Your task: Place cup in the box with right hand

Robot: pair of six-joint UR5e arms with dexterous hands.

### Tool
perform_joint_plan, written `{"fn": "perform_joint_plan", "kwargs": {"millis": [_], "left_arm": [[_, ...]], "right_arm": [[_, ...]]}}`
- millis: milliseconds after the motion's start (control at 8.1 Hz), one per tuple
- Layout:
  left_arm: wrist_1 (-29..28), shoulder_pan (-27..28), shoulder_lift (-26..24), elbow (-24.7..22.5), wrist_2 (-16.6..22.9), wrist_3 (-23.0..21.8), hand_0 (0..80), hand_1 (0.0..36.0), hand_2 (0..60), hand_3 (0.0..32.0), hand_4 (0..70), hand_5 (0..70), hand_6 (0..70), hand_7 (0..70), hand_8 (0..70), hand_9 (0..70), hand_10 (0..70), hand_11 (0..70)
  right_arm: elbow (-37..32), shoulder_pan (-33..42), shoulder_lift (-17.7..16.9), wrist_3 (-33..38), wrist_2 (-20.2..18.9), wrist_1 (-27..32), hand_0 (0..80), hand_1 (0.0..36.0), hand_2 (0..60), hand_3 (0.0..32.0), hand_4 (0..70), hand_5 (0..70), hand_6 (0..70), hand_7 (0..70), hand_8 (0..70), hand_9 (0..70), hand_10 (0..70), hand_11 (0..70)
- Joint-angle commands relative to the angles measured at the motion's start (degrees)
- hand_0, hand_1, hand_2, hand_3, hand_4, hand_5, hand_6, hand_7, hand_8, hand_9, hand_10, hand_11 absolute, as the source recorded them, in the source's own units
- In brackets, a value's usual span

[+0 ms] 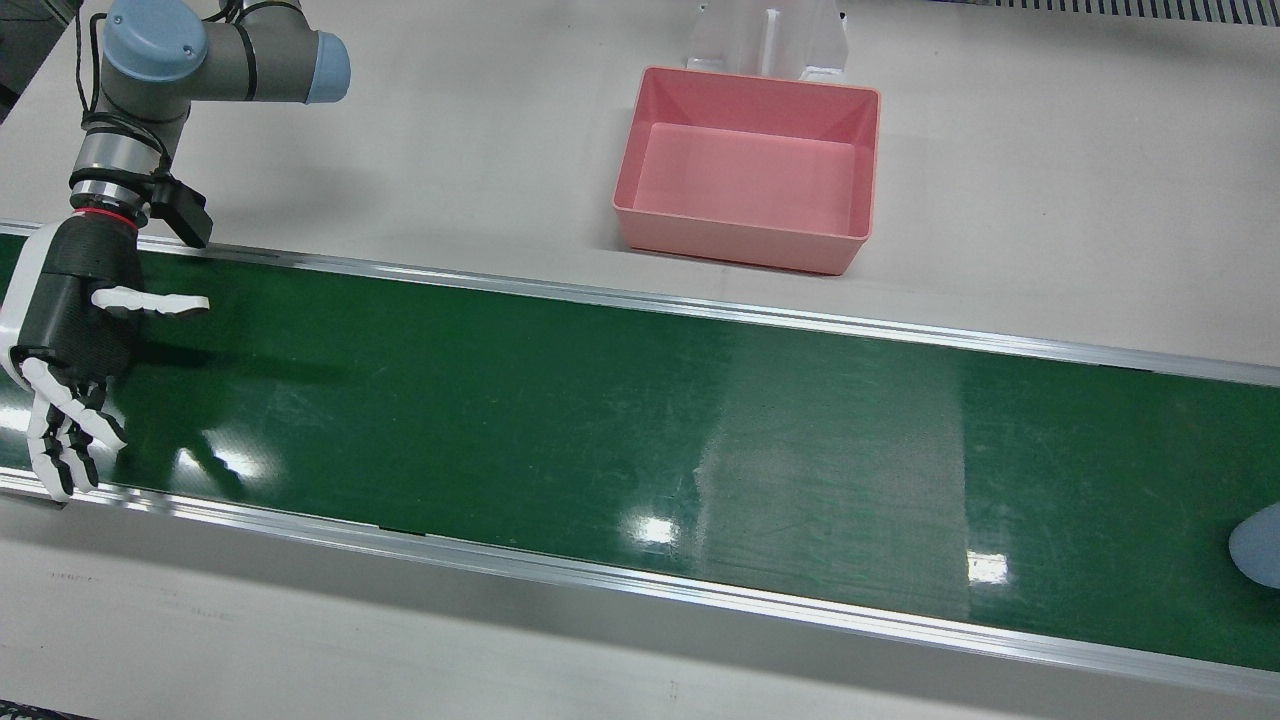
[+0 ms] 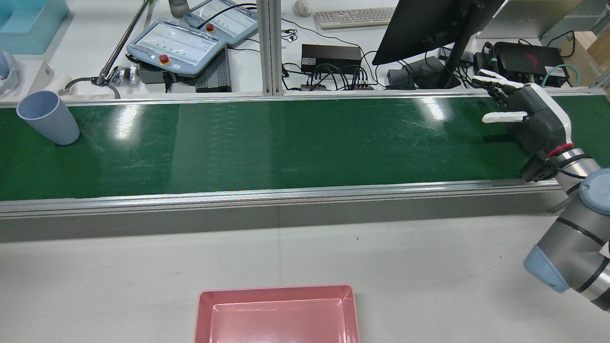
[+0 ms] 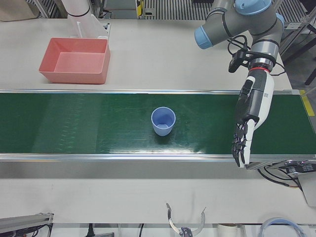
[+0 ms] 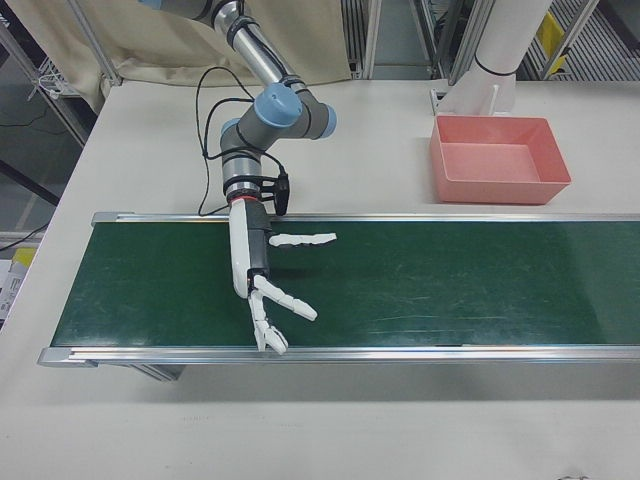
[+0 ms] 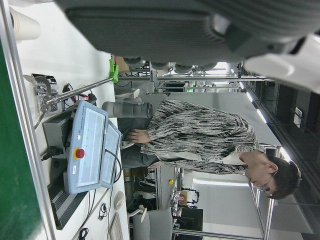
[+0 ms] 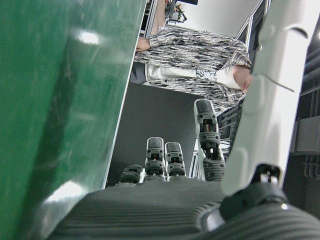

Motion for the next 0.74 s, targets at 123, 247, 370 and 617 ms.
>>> {"fn": "perform_joint_plan", "kwargs": {"millis": [123, 247, 370, 617], "left_arm": [[0.00, 0.00, 0.00, 0.00, 0.00, 0.00, 0.0, 0.0, 0.0, 0.0, 0.0, 0.0, 0.0, 0.0, 0.0, 0.0, 0.0, 0.0], [0.00, 0.00, 0.00, 0.00, 0.00, 0.00, 0.0, 0.0, 0.0, 0.0, 0.0, 0.0, 0.0, 0.0, 0.0, 0.0, 0.0, 0.0], [0.00, 0.00, 0.00, 0.00, 0.00, 0.00, 0.0, 0.0, 0.0, 0.0, 0.0, 0.0, 0.0, 0.0, 0.0, 0.0, 0.0, 0.0], [0.00, 0.00, 0.00, 0.00, 0.00, 0.00, 0.0, 0.0, 0.0, 0.0, 0.0, 0.0, 0.0, 0.0, 0.0, 0.0, 0.0, 0.0]], "right_arm": [[-0.08, -0.29, -0.05, 0.00, 0.46, -0.10, 56.5, 14.0, 0.0, 0.0, 19.9, 6.7, 6.0, 19.7, 10.8, 19.3, 3.1, 6.4], [-0.08, -0.28, -0.05, 0.00, 0.46, -0.10, 55.1, 15.8, 4.7, 0.0, 17.6, 6.7, 6.0, 19.7, 10.8, 19.3, 3.1, 6.4], [-0.08, -0.37, -0.05, 0.00, 0.46, -0.10, 55.1, 15.8, 4.7, 0.0, 17.6, 6.7, 6.0, 19.7, 10.8, 19.3, 3.1, 6.4], [-0.17, -0.37, -0.14, 0.00, 0.37, -0.10, 56.3, 13.9, 0.0, 0.0, 20.7, 6.6, 6.0, 19.8, 10.8, 19.4, 2.8, 5.9]]}}
